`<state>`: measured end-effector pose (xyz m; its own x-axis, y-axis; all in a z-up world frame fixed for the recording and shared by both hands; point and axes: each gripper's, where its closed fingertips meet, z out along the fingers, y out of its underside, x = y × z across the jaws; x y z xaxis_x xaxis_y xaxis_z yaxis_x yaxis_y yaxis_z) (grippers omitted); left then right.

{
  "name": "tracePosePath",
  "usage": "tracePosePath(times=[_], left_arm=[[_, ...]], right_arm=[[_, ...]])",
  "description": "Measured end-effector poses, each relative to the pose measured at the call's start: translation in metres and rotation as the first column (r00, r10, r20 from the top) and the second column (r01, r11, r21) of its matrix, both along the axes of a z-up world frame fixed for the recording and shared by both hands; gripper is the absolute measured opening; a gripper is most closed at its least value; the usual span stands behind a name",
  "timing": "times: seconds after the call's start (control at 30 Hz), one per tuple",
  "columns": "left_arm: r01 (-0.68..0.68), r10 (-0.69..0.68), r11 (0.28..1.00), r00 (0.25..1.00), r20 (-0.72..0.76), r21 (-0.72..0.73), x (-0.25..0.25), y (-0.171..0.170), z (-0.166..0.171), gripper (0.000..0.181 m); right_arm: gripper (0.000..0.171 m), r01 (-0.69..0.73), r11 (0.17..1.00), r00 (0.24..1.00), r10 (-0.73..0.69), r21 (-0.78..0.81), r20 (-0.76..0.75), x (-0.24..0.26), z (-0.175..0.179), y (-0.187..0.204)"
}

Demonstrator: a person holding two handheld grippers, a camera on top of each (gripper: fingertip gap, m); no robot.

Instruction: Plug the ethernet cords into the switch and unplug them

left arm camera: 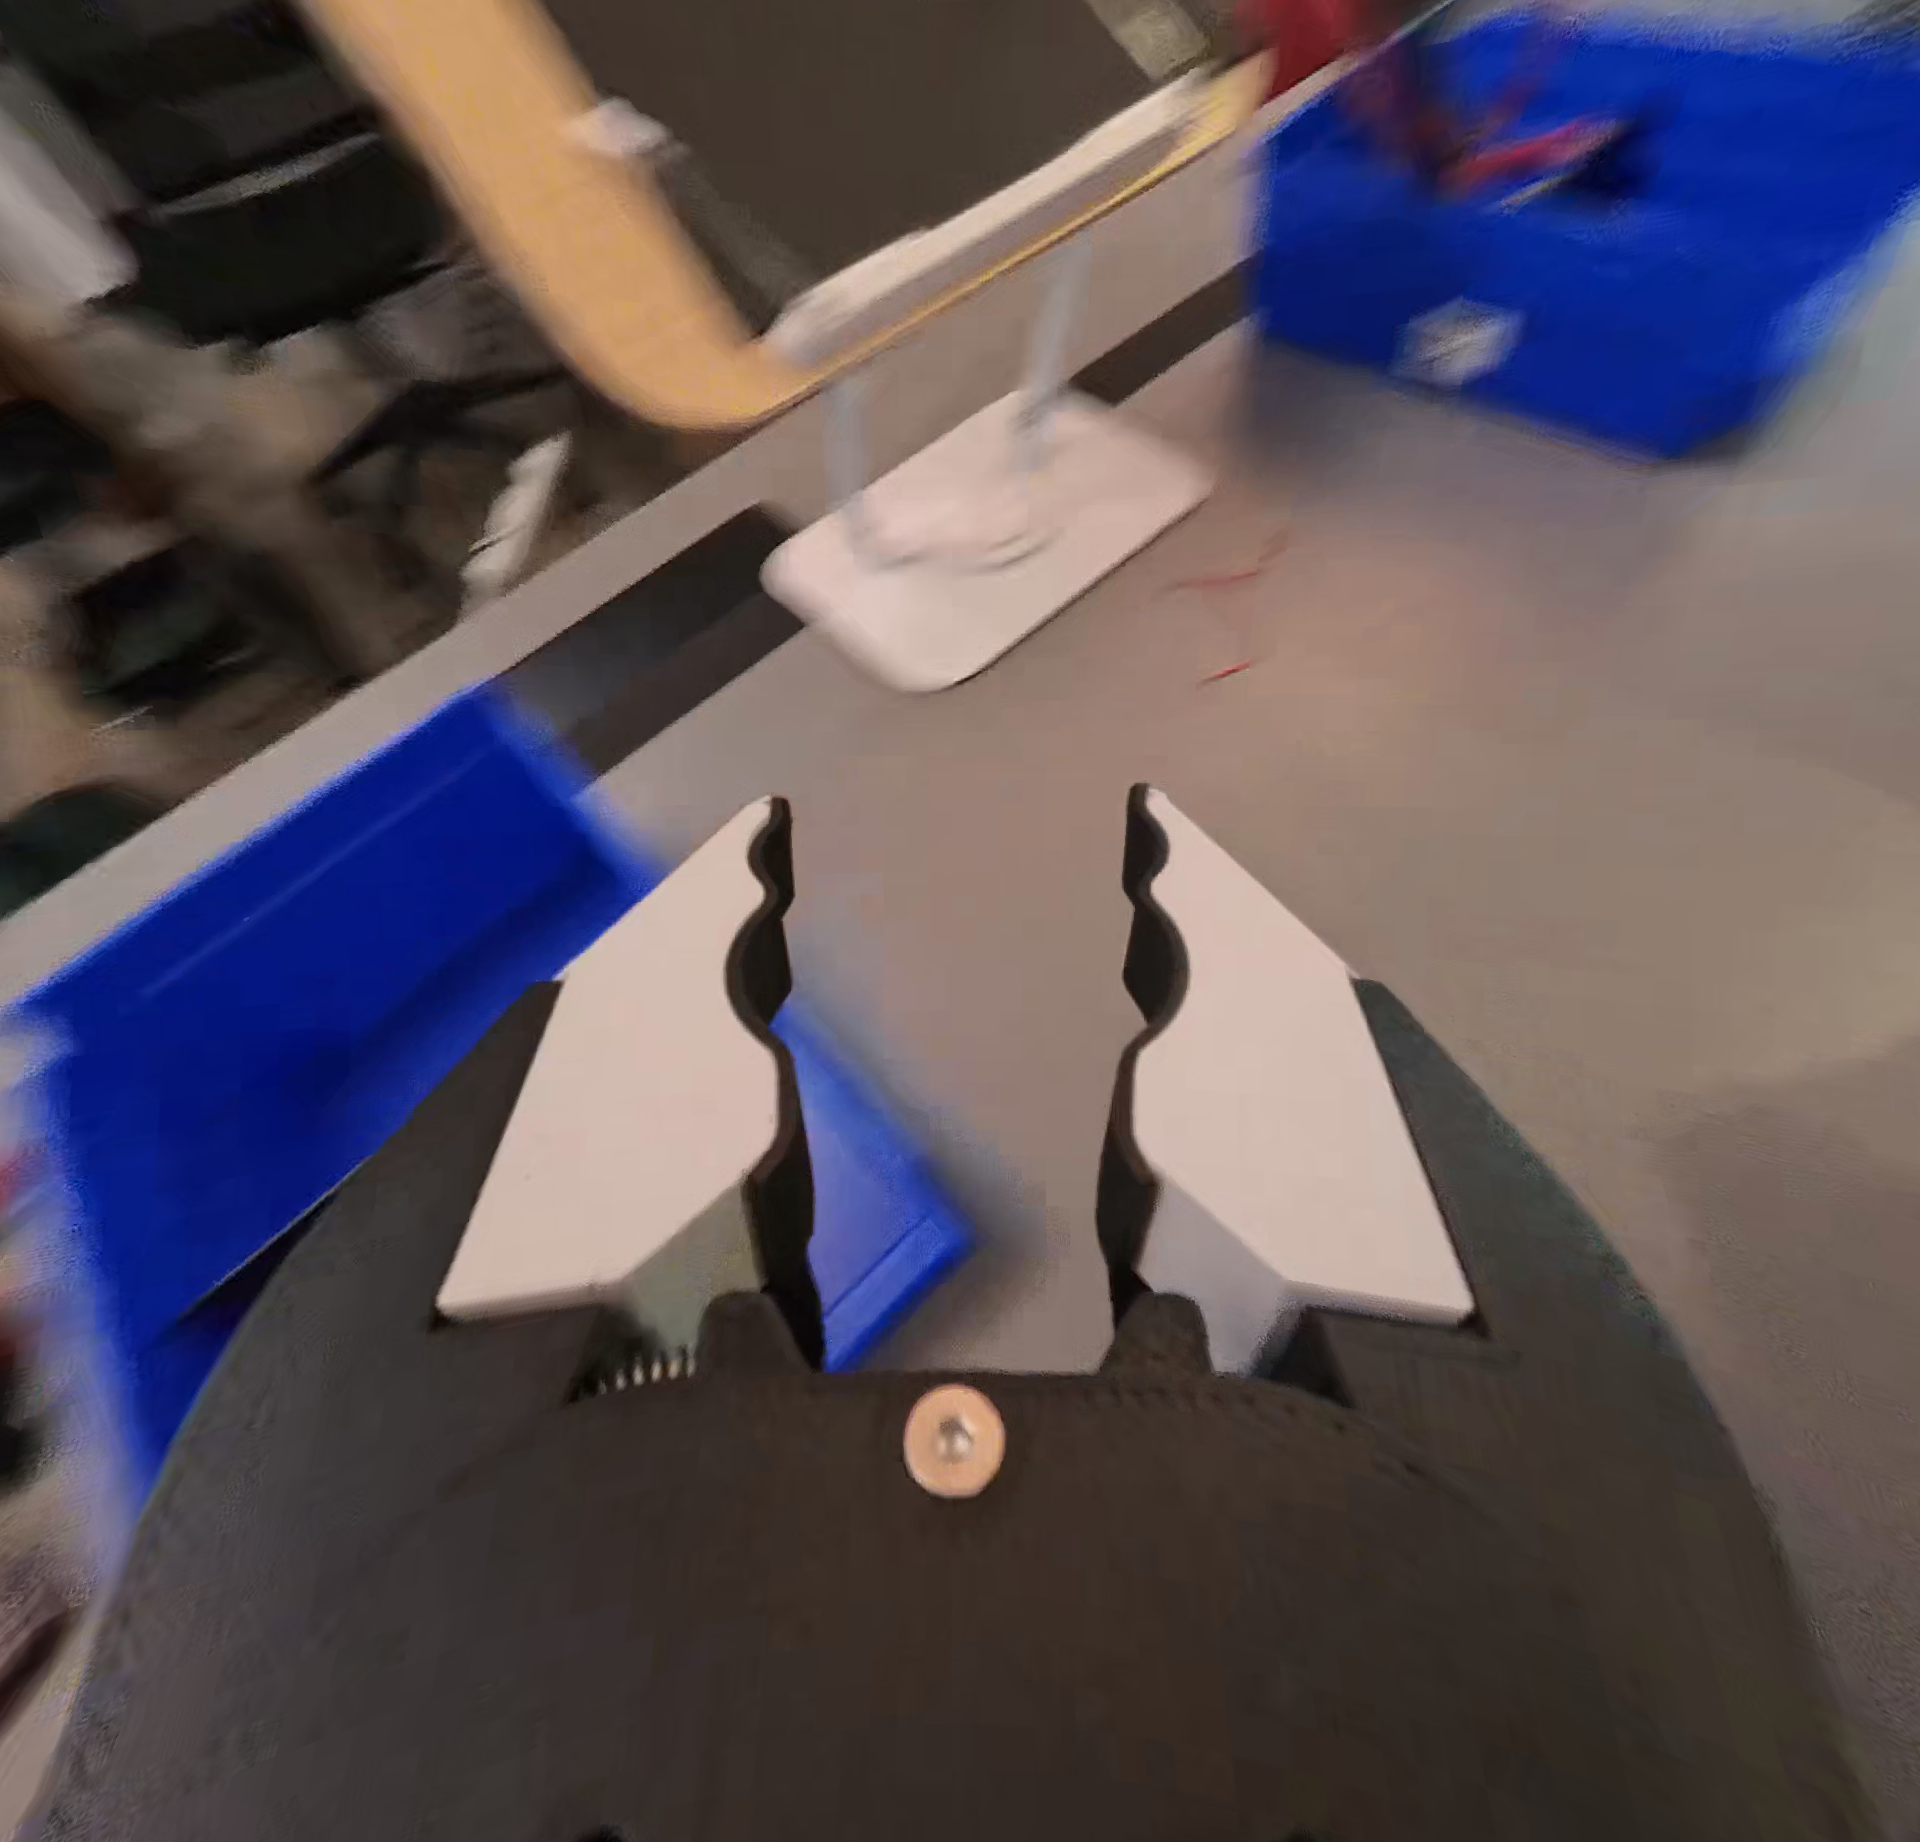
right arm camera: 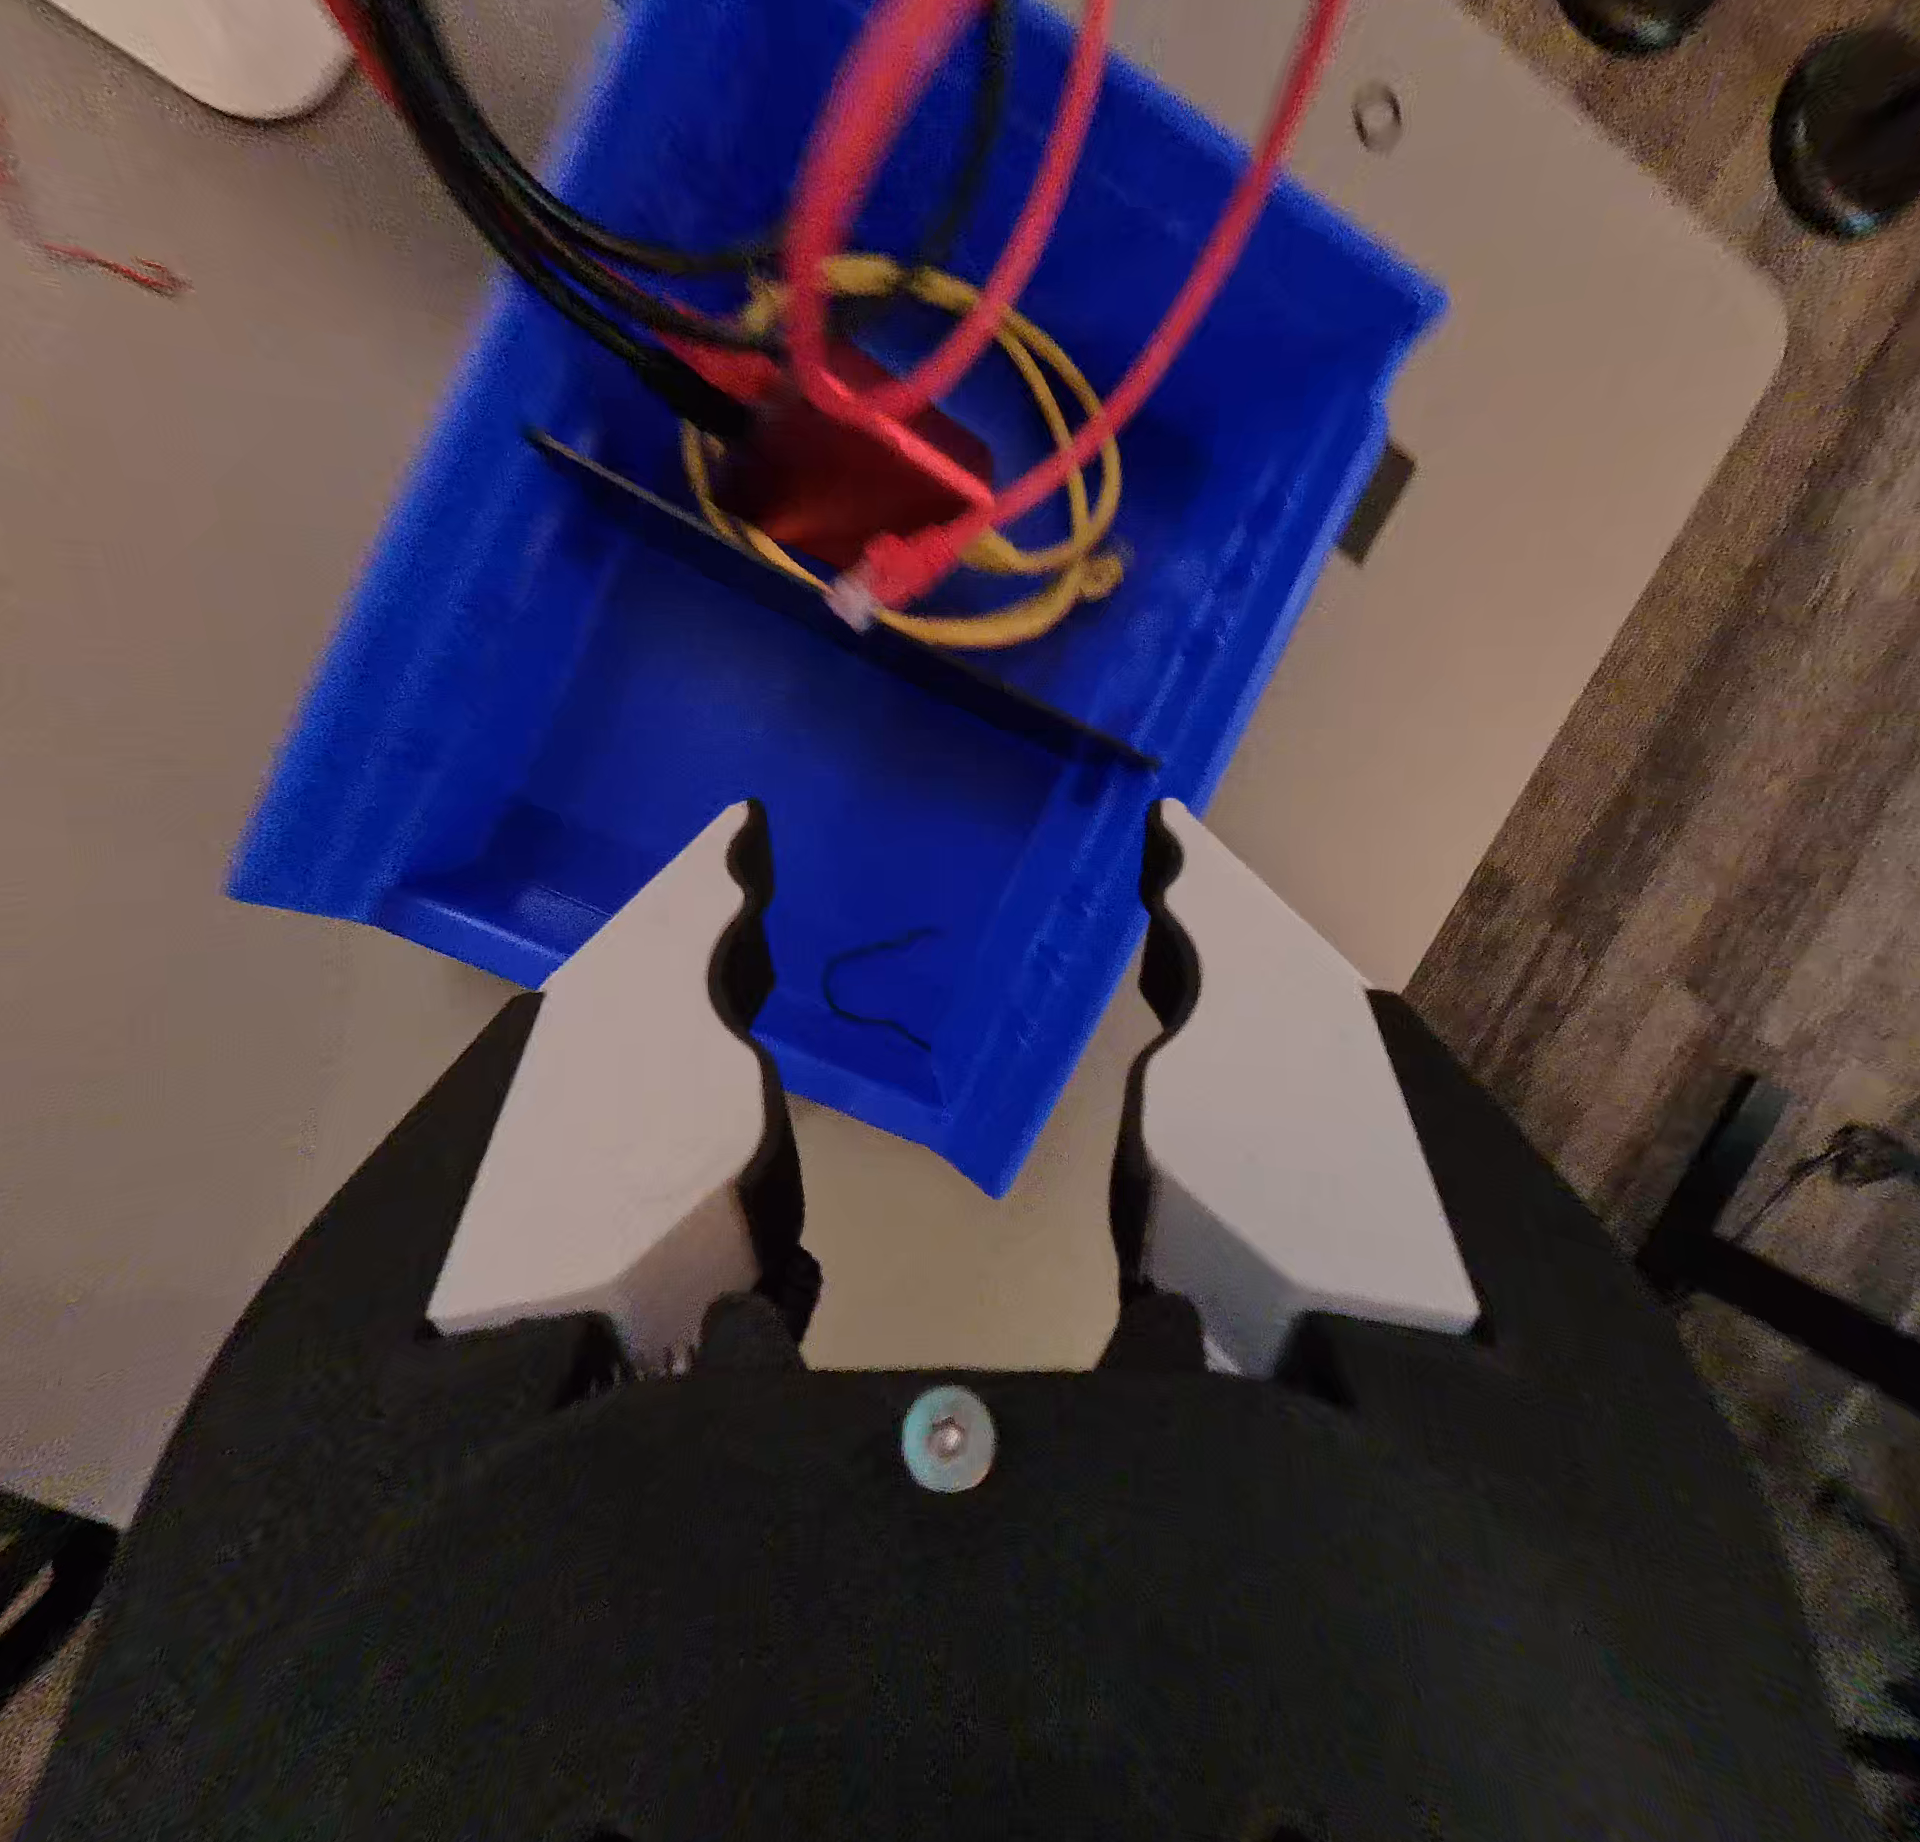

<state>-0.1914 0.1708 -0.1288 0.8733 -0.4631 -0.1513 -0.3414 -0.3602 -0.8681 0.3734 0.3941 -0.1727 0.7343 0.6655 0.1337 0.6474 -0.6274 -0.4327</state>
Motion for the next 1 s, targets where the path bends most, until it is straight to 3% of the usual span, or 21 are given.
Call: tracePosePath(times=[0.1, 0.27, 0.37, 0.47, 0.63, 0.77, 0.9, 1.0], left_arm=[[-0.341, 0.312, 0.938, 0.908, -0.279, -0.061, -0.111, -0.009, -0.027, 0.064], [-0.550, 0.553, 0.792, 0.830, -0.068, -0.267, -0.210, -0.043, -0.093, 0.099], [-0.624, 0.622, 0.736, 0.776, -0.103, -0.262, -0.243, -0.056, -0.108, 0.097], [-0.607, 0.635, 0.727, 0.772, -0.021, -0.322, -0.249, -0.054, -0.127, 0.093], [-0.449, 0.571, 0.806, 0.761, 0.308, -0.386, -0.229, -0.035, -0.155, 0.058], [-0.450, 0.567, 0.815, 0.749, 0.344, -0.364, -0.234, -0.020, -0.159, 0.047], [-0.432, 0.570, 0.819, 0.686, 0.452, -0.378, -0.239, -0.018, -0.157, 0.030], [-0.485, 0.607, 0.792, 0.691, 0.393, -0.371, -0.247, -0.021, -0.154, 0.010]], right_arm=[[0.087, 0.095, 0.995, 0.995, -0.095, 0.010, -0.002, 0.046, -0.037, 0.000], [0.072, 0.122, 0.992, 0.976, -0.124, -0.022, -0.181, 0.058, -0.083, -0.001], [0.061, 0.117, 0.991, 0.970, -0.130, -0.071, -0.204, 0.057, -0.107, -0.005], [0.038, 0.094, 0.995, 0.982, -0.100, -0.044, -0.163, 0.055, -0.122, -0.003], [0.017, 0.110, 0.994, 0.970, -0.110, -0.011, -0.217, 0.051, -0.121, 0.002], [0.005, 0.161, 0.987, 0.965, -0.163, -0.026, -0.204, 0.057, -0.120, -0.001], [0.003, 0.167, 0.985, 0.957, -0.175, -0.054, -0.230, 0.060, -0.119, -0.018], [0.003, 0.173, 0.983, 0.956, -0.182, -0.061, -0.229, 0.064, -0.119, -0.038]])
